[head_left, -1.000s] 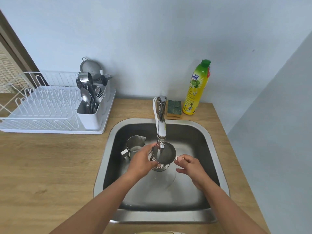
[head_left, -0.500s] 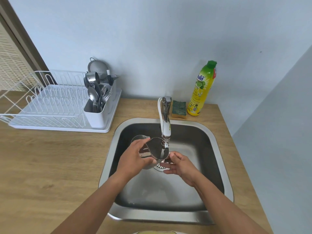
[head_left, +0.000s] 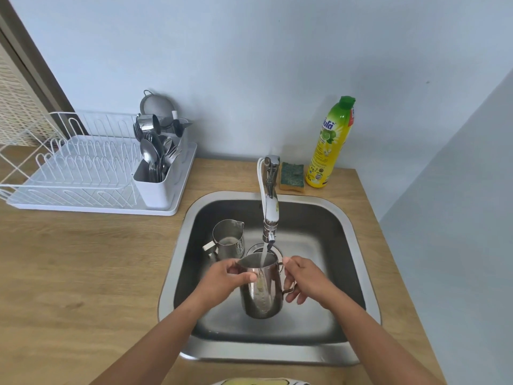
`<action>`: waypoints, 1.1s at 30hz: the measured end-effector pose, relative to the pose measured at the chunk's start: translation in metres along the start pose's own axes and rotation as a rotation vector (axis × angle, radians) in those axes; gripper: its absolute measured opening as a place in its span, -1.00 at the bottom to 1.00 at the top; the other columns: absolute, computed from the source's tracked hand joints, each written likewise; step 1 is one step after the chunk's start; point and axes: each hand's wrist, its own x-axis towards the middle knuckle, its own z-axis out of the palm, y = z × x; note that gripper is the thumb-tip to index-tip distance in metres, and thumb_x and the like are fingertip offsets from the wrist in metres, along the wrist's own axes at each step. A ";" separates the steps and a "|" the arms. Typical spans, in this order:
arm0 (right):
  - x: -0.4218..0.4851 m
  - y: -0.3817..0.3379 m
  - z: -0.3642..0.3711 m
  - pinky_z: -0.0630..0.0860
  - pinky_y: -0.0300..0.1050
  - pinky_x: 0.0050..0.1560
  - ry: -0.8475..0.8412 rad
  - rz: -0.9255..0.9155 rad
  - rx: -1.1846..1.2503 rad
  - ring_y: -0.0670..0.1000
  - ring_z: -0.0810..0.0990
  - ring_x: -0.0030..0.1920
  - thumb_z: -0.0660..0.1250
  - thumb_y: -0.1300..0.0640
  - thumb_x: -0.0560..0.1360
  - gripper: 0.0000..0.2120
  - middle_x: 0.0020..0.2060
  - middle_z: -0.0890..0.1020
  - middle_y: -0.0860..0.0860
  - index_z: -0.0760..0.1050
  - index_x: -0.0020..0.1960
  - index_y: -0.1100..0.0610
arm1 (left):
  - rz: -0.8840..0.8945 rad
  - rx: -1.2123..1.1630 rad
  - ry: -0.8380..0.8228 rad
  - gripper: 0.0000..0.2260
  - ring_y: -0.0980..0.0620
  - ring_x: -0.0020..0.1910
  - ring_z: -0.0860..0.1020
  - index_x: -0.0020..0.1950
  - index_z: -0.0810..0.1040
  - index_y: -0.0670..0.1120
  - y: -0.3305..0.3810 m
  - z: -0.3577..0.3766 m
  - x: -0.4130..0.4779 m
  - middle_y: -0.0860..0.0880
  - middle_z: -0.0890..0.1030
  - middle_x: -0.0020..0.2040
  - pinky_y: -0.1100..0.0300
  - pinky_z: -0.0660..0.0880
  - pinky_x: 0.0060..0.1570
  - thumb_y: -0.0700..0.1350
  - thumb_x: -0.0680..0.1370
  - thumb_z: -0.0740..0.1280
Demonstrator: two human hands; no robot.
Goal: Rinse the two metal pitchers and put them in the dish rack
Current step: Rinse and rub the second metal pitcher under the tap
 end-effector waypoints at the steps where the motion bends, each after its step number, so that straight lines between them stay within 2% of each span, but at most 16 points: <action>1: -0.001 0.000 -0.004 0.42 -0.20 -0.52 0.031 -0.005 -0.059 0.16 0.62 -0.39 0.08 -0.08 0.66 -0.67 -0.34 0.58 0.09 0.38 -0.13 0.12 | -0.022 -0.038 -0.018 -0.82 0.17 -0.25 0.53 0.02 0.68 -0.03 -0.003 0.004 0.003 0.09 0.67 -0.21 0.26 0.41 -0.19 -0.14 0.44 0.52; 5: -0.006 -0.001 -0.019 0.43 -0.18 -0.46 0.116 -0.019 -0.212 0.07 0.62 -0.41 0.10 -0.09 0.64 -0.68 -0.32 0.59 0.07 0.43 -0.11 0.11 | -0.061 -0.131 -0.090 -0.80 0.02 -0.10 0.52 -0.01 0.65 -0.03 -0.004 0.018 0.011 -0.05 0.61 -0.10 0.10 0.43 -0.07 -0.18 0.40 0.53; 10: -0.014 -0.006 -0.032 0.46 -0.18 -0.34 0.220 -0.073 -0.305 0.01 0.61 -0.35 0.13 -0.08 0.64 -0.67 -0.29 0.61 0.01 0.52 -0.03 0.14 | -0.020 -0.158 -0.122 -0.70 -0.01 -0.07 0.57 0.01 0.62 0.00 0.006 0.029 0.023 -0.02 0.68 -0.09 0.10 0.47 0.01 -0.35 0.42 0.49; 14: -0.010 0.000 -0.036 0.50 -0.08 -0.16 0.243 -0.126 -0.209 0.01 0.59 -0.25 0.19 -0.01 0.63 -0.74 -0.20 0.66 0.05 0.52 -0.17 0.04 | 0.040 -0.140 -0.085 -0.55 0.03 -0.04 0.68 0.12 0.61 -0.08 0.013 0.030 0.031 -0.02 0.72 -0.05 0.25 0.59 -0.05 -0.47 0.34 0.49; 15: -0.008 0.002 -0.035 0.51 -0.06 -0.15 0.242 -0.133 -0.151 0.03 0.58 -0.22 0.20 0.03 0.63 -0.76 -0.16 0.67 0.11 0.52 -0.18 0.04 | 0.053 -0.119 -0.053 -0.51 0.02 0.01 0.68 0.17 0.58 -0.09 0.013 0.029 0.033 -0.04 0.71 0.00 0.22 0.61 -0.01 -0.46 0.32 0.51; 17: -0.004 0.003 -0.033 0.52 -0.05 -0.16 0.239 -0.128 -0.027 0.05 0.56 -0.17 0.20 0.10 0.63 -0.78 -0.08 0.67 0.20 0.53 -0.14 0.10 | 0.086 -0.052 0.014 -0.42 -0.01 0.13 0.64 0.23 0.56 -0.01 0.015 0.026 0.036 -0.02 0.70 0.06 0.11 0.59 0.15 -0.34 0.26 0.57; 18: -0.003 0.002 -0.031 0.53 -0.05 -0.13 0.237 -0.122 0.037 0.05 0.56 -0.13 0.19 0.12 0.64 -0.78 -0.08 0.67 0.18 0.53 -0.12 0.13 | 0.109 -0.007 0.047 -0.40 0.03 0.14 0.63 0.23 0.56 0.06 0.016 0.025 0.035 0.03 0.69 0.07 0.12 0.56 0.18 -0.28 0.24 0.59; 21: 0.004 0.001 -0.020 0.56 -0.06 -0.07 0.234 -0.109 0.213 0.05 0.58 -0.05 0.17 0.16 0.65 -0.80 -0.13 0.65 0.04 0.51 -0.06 0.18 | 0.186 0.071 0.136 -0.42 0.36 0.07 0.54 0.21 0.53 0.14 0.020 0.022 0.026 0.28 0.60 0.02 0.44 0.44 0.09 -0.27 0.29 0.59; 23: 0.007 0.004 -0.014 0.58 -0.07 -0.12 0.192 -0.099 0.278 0.07 0.61 -0.06 0.17 0.17 0.66 -0.79 -0.12 0.64 0.05 0.50 -0.10 0.16 | 0.229 0.103 0.161 -0.39 0.45 0.08 0.45 0.26 0.48 0.18 0.017 0.017 0.021 0.37 0.52 0.05 0.50 0.35 0.07 -0.23 0.33 0.59; 27: 0.007 0.009 -0.013 0.60 -0.06 -0.21 0.106 -0.036 0.295 0.12 0.64 -0.13 0.17 0.17 0.66 -0.78 -0.11 0.67 0.07 0.53 -0.09 0.16 | 0.190 0.072 0.118 -0.44 0.22 0.15 0.57 0.15 0.48 0.24 0.004 0.014 0.017 0.22 0.63 0.09 0.27 0.44 0.24 -0.22 0.32 0.60; 30: 0.011 0.013 -0.013 0.59 -0.04 -0.19 0.130 -0.015 0.283 0.13 0.62 -0.14 0.17 0.17 0.66 -0.77 -0.11 0.66 0.08 0.52 -0.11 0.15 | 0.172 0.059 0.129 -0.44 0.20 0.16 0.59 0.09 0.48 0.27 0.001 0.020 0.016 0.18 0.67 0.09 0.13 0.47 0.30 -0.23 0.30 0.60; 33: 0.015 0.016 -0.005 0.59 -0.02 -0.14 0.135 -0.025 0.290 0.12 0.60 -0.10 0.17 0.16 0.66 -0.76 -0.10 0.64 0.08 0.50 -0.14 0.14 | 0.168 0.041 0.124 -0.42 0.21 0.22 0.55 0.15 0.48 0.26 -0.004 0.018 0.021 0.20 0.63 0.15 0.13 0.42 0.35 -0.26 0.32 0.58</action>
